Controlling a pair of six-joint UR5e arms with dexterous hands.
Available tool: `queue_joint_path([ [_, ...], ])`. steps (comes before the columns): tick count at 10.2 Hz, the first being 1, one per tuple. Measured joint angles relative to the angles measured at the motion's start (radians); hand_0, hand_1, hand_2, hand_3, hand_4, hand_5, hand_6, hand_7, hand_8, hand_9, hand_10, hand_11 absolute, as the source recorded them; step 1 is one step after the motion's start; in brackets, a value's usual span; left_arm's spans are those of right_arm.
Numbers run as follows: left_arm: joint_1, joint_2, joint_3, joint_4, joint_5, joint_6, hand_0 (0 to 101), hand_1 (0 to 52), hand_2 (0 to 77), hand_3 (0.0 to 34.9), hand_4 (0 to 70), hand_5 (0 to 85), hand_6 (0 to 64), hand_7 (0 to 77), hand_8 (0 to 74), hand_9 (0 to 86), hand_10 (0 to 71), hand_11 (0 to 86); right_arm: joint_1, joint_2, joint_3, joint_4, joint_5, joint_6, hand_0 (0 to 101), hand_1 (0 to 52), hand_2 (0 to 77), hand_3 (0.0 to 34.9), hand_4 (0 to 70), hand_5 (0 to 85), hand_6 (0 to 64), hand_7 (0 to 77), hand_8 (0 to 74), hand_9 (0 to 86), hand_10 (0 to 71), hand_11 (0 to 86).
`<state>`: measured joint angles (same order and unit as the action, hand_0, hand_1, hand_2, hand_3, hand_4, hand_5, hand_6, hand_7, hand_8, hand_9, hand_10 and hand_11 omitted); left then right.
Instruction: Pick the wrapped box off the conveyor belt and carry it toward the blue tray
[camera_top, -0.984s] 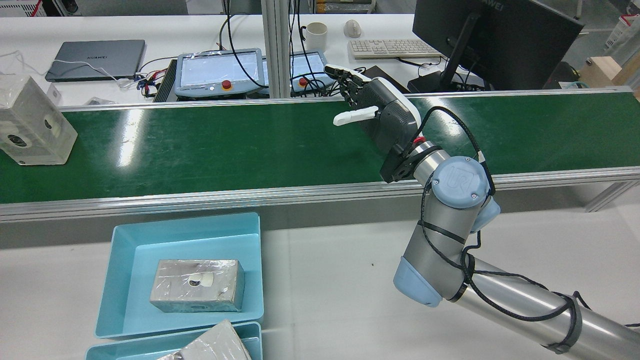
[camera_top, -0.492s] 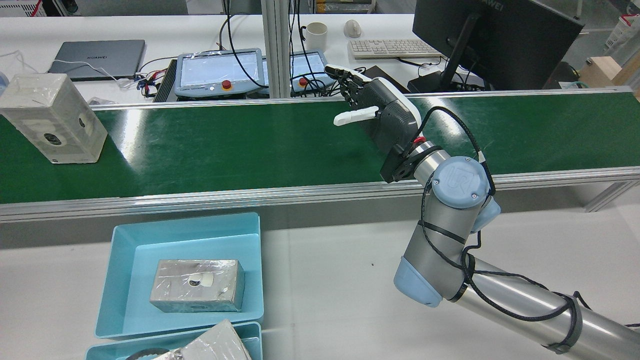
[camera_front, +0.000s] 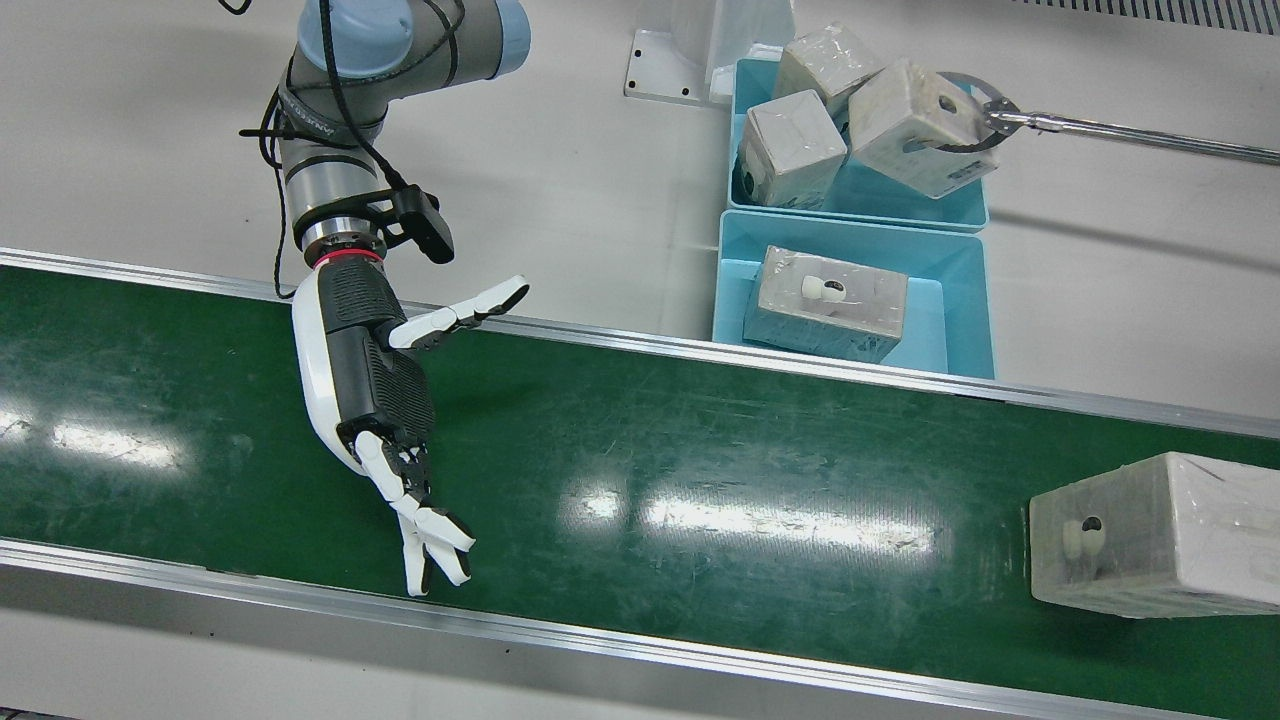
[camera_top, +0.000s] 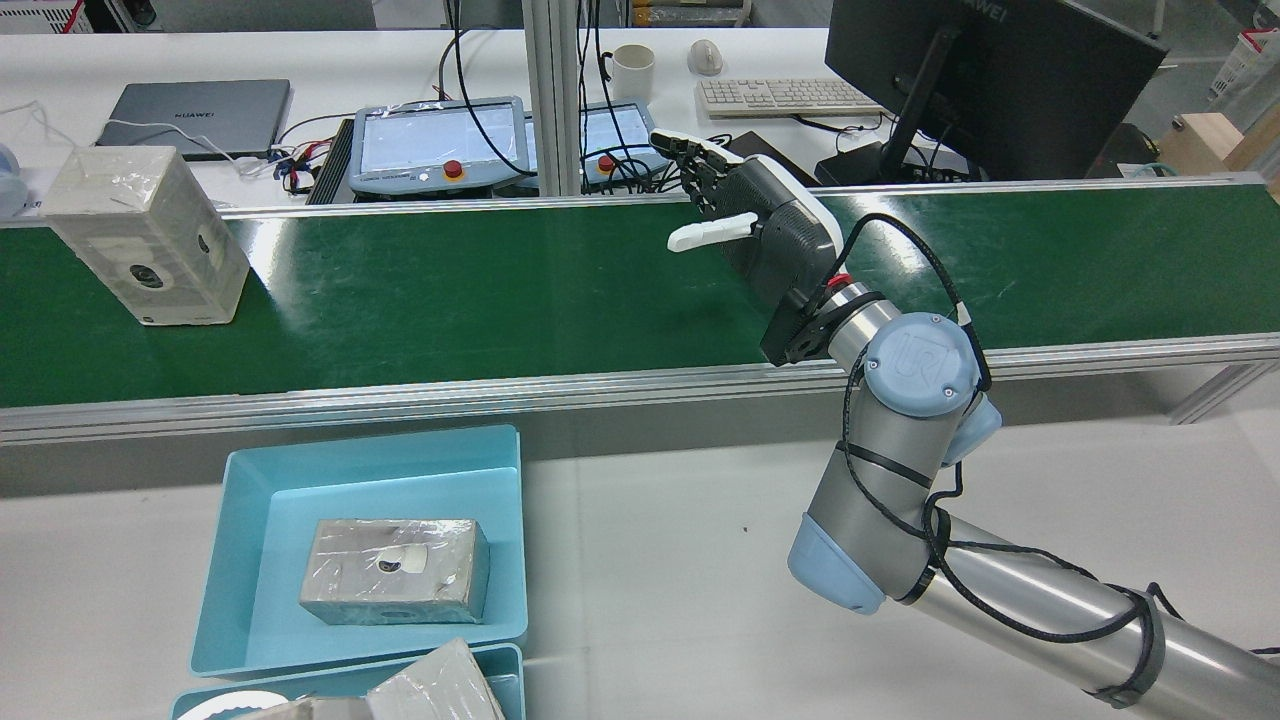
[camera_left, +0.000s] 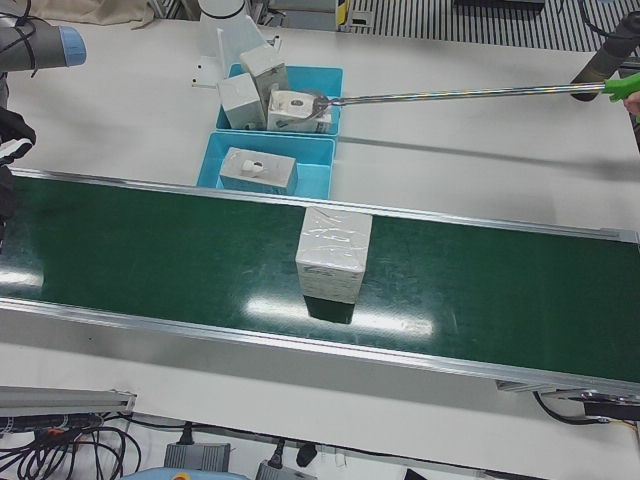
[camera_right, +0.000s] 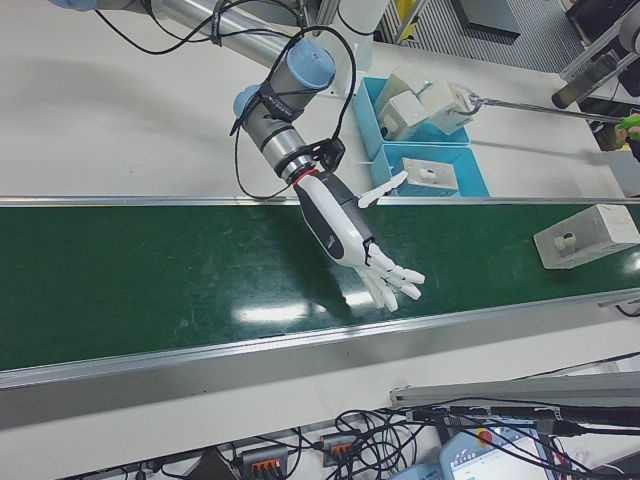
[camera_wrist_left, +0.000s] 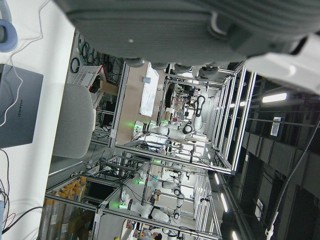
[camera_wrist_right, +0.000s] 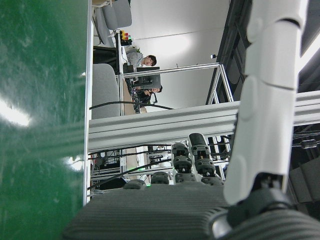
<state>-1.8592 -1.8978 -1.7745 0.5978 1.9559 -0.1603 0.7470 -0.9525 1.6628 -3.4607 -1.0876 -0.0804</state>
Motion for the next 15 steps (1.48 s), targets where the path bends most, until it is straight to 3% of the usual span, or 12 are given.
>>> queue_joint_path([
  [15,0.000,0.000,0.000,0.000,0.000,0.000,0,0.0,1.1,0.0,0.0,1.1,0.5,0.5,0.5,0.5,0.0,0.5,0.000,-0.002,-0.002,0.000,0.002,-0.002,47,10.9,2.2,0.0,9.8,15.3,3.3,3.3,0.5,1.6,0.0,1.1],
])
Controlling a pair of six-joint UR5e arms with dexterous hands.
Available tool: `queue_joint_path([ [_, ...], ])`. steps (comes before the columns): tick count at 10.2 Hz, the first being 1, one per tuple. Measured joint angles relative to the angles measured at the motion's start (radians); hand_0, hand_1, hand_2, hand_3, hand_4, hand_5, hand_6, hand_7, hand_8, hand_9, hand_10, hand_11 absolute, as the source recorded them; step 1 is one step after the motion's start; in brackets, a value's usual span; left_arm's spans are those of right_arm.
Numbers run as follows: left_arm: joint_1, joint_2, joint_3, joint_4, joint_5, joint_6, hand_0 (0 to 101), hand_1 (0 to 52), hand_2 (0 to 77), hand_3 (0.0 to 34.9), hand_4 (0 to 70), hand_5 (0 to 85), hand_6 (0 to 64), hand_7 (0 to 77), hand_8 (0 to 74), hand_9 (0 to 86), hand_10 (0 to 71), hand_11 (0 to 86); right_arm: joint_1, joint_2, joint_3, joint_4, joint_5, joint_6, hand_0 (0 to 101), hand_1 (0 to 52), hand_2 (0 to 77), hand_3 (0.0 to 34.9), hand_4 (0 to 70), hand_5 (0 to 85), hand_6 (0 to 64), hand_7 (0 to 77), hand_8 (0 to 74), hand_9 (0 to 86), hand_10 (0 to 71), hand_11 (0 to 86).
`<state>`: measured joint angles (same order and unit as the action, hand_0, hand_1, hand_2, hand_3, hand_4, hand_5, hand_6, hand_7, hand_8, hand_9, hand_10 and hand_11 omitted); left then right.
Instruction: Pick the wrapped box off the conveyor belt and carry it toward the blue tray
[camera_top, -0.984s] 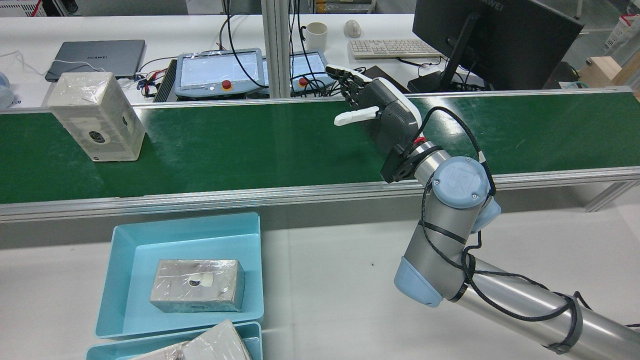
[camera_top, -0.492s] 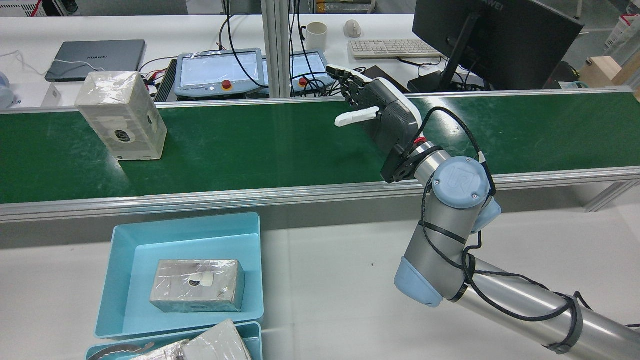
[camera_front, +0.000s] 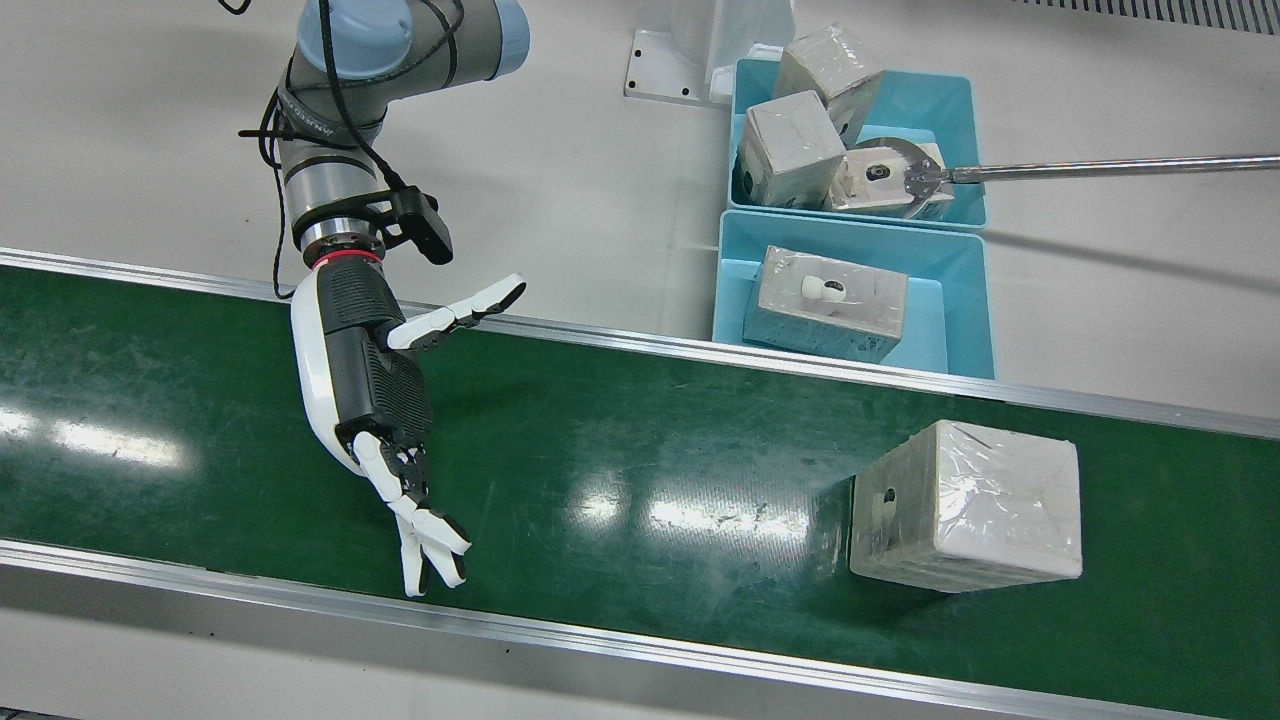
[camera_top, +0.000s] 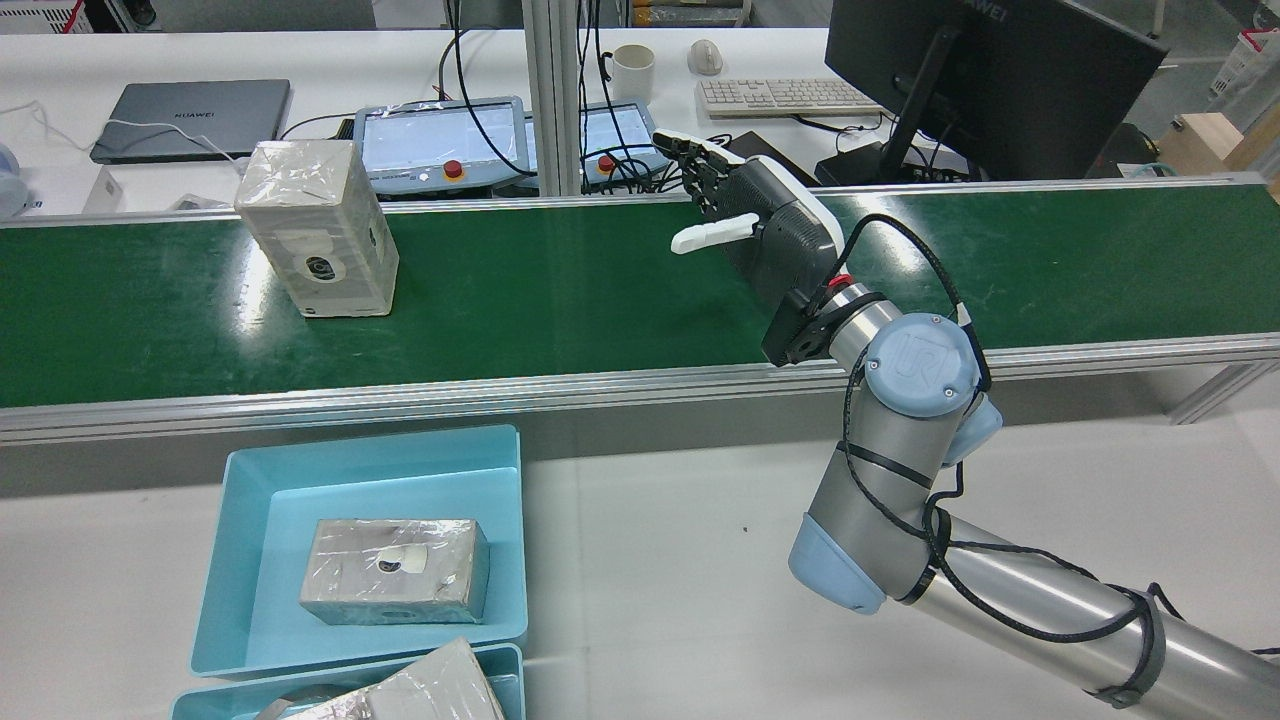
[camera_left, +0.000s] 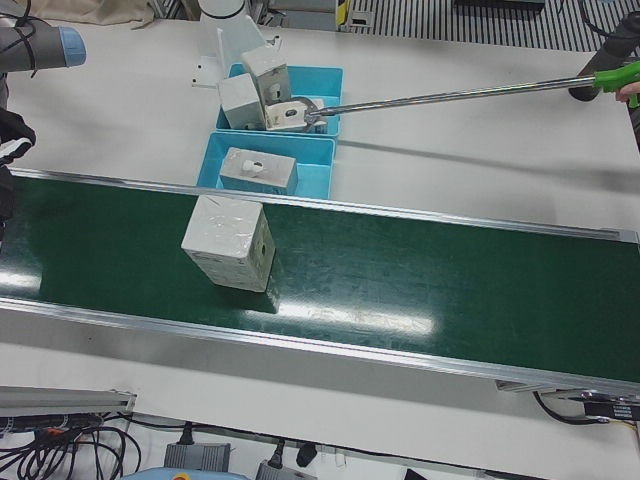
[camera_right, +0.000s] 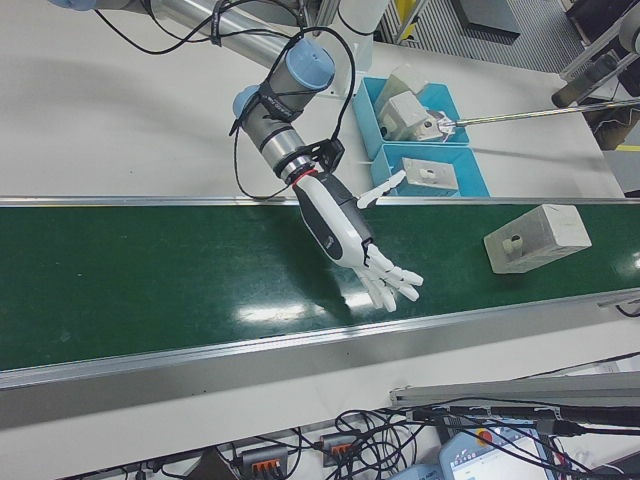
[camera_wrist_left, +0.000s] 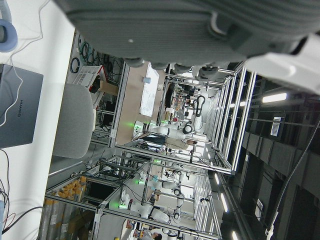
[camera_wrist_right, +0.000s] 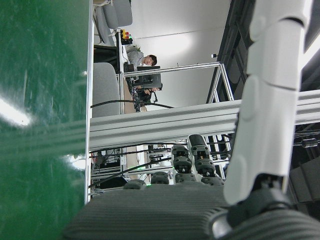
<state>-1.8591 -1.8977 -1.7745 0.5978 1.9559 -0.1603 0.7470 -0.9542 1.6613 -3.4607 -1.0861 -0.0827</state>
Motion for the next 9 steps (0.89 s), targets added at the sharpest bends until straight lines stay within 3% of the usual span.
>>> queue_joint_path([
  [9,0.000,0.000,0.000,0.000,0.000,0.000,0,0.0,1.1,0.0,0.0,1.1,0.5,0.5,0.5,0.5,0.0,0.5,-0.004,0.003,-0.045,0.002,-0.001,0.002,47,10.9,2.2,0.0,9.8,15.8,3.3,3.3,0.5,1.6,0.0,1.1],
])
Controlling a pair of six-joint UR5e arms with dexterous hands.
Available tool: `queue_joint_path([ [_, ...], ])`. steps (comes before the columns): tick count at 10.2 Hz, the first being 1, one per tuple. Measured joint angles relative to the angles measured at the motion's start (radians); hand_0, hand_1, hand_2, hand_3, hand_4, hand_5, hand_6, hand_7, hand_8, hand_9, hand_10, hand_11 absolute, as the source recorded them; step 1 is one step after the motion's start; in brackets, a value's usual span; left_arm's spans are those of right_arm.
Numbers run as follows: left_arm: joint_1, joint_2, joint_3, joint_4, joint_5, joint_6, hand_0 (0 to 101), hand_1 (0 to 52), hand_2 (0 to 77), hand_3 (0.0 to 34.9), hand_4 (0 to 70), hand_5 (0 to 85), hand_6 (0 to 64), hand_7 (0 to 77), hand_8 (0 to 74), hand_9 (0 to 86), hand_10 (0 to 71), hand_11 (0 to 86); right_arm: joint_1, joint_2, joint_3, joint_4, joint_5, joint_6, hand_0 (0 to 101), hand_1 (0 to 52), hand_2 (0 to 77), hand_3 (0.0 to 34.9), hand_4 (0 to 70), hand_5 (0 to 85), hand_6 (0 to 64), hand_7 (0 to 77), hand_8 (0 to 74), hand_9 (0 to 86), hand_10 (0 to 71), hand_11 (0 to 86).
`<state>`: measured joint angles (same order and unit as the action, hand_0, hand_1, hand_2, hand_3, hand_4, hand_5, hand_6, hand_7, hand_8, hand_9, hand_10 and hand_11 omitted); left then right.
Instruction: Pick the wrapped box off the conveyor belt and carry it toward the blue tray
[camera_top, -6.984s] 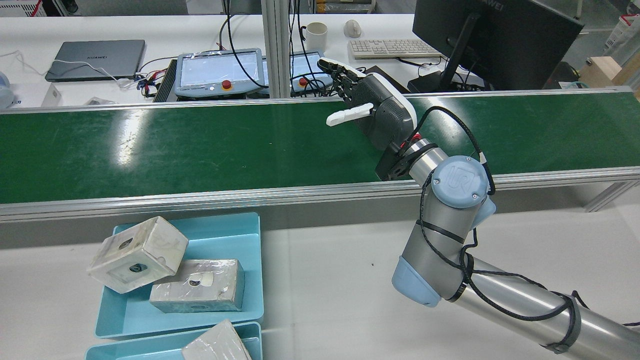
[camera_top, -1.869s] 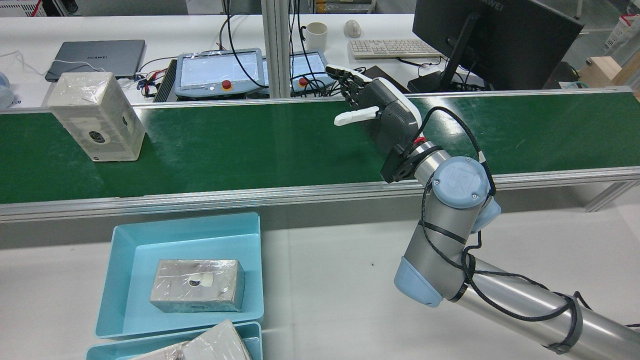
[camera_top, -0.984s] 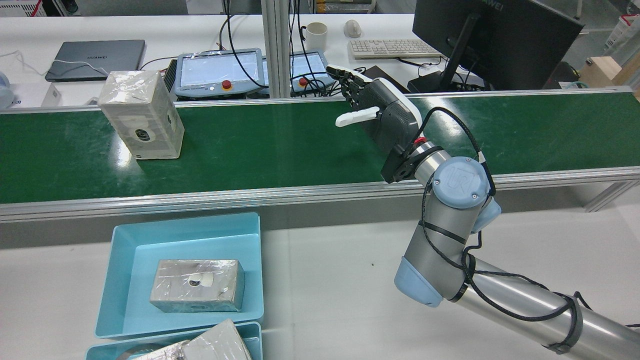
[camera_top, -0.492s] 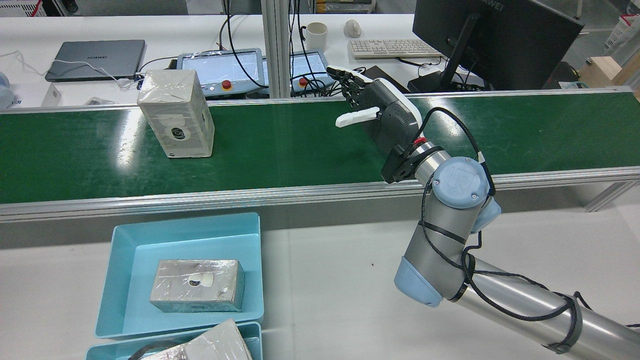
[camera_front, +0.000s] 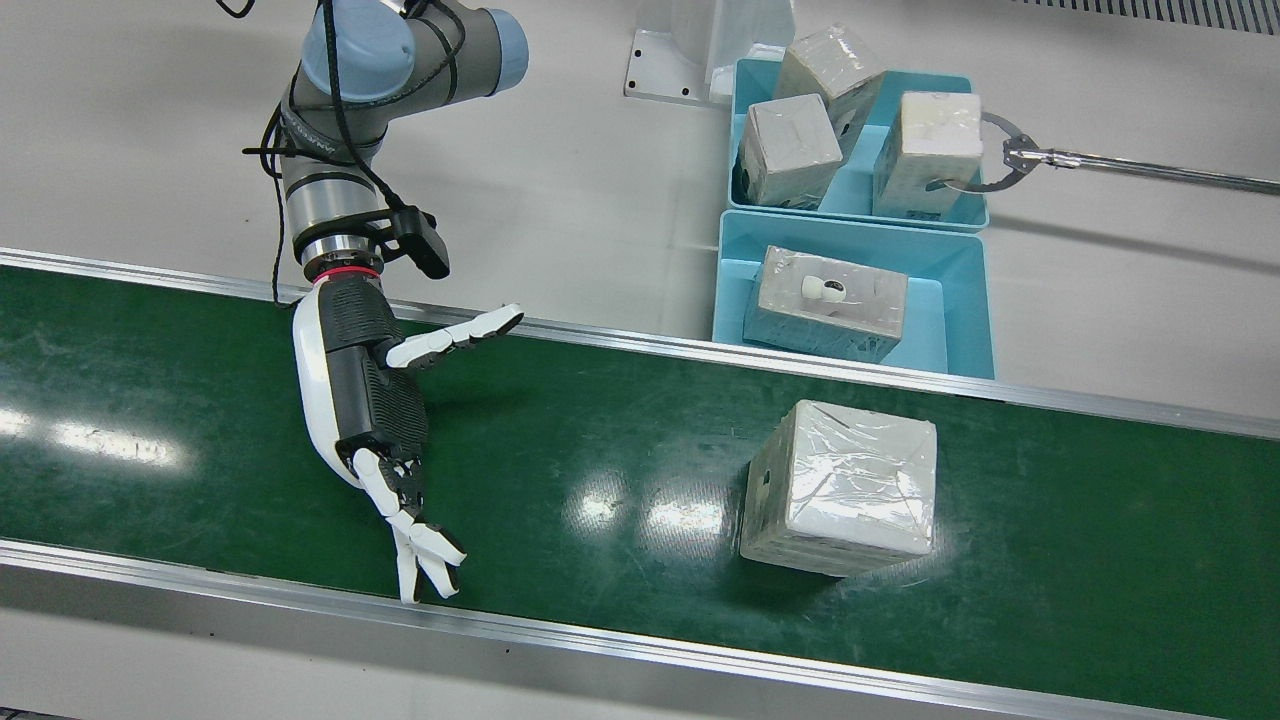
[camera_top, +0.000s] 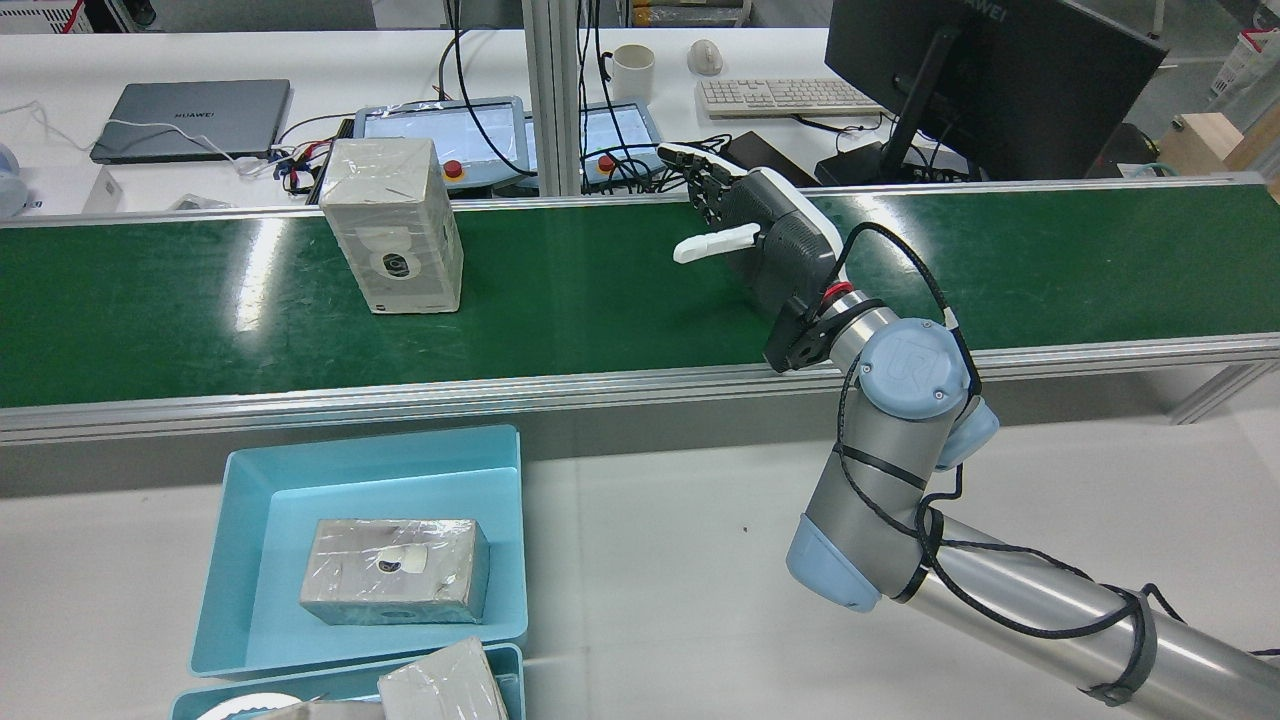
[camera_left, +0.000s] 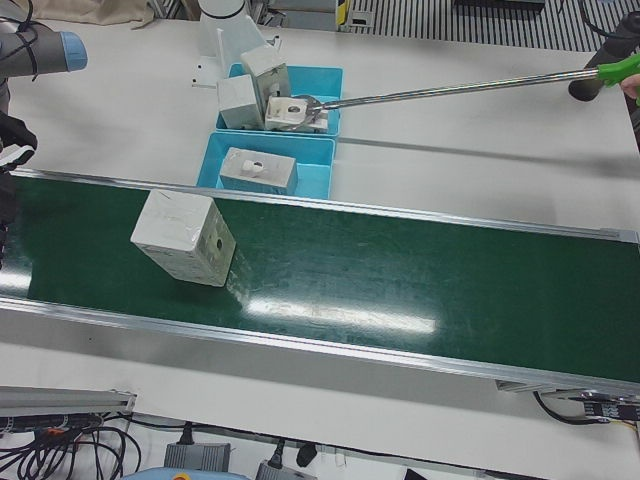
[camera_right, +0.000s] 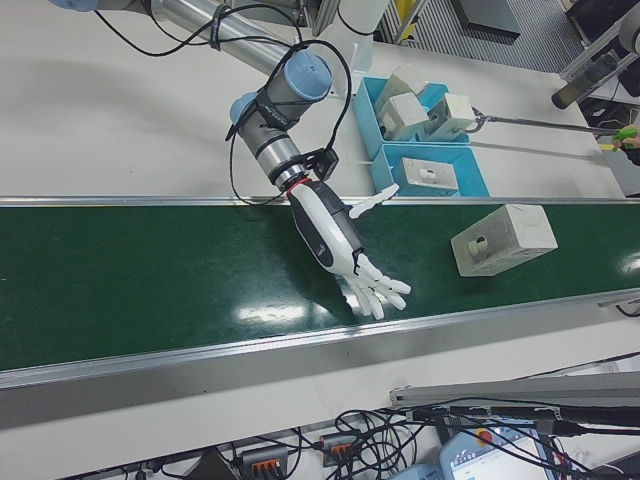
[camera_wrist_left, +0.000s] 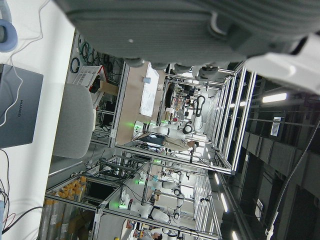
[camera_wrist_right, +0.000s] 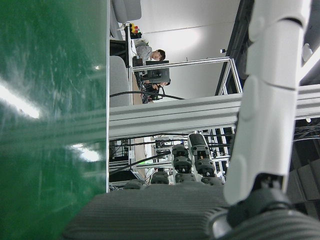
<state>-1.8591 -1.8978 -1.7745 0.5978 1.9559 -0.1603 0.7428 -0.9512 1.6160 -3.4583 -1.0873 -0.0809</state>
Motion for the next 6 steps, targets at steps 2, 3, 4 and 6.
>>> queue_joint_path([
  [2,0.000,0.000,0.000,0.000,0.000,0.000,0,0.0,1.1,0.0,0.0,1.1,0.5,0.5,0.5,0.5,0.5,0.5,0.000,0.003,0.001,0.000,-0.001,0.000,47,15.3,8.7,0.0,9.8,16.4,3.3,3.3,0.5,1.6,0.0,1.1],
  [3,0.000,0.000,0.000,0.000,0.000,0.000,0,0.0,1.1,0.0,0.0,1.1,0.5,0.5,0.5,0.5,0.5,0.5,0.000,0.004,0.004,-0.001,-0.002,0.000,48,21.8,16.4,0.1,9.8,16.9,3.3,3.3,0.5,1.6,0.0,1.1],
  [4,0.000,0.000,0.000,0.000,0.000,0.000,0,0.0,1.1,0.0,0.0,1.1,0.5,0.5,0.5,0.5,0.5,0.5,0.000,0.005,0.008,-0.001,-0.003,-0.001,50,22.4,30.0,0.0,9.8,16.9,3.3,3.8,0.5,1.6,0.0,1.1],
  [6,0.000,0.000,0.000,0.000,0.000,0.000,0,0.0,1.1,0.0,0.0,1.1,0.5,0.5,0.5,0.5,0.5,0.5,0.000,0.006,0.010,-0.002,-0.003,-0.002,50,21.3,22.4,0.0,10.9,16.9,3.3,3.8,0.5,1.6,0.0,1.1],
])
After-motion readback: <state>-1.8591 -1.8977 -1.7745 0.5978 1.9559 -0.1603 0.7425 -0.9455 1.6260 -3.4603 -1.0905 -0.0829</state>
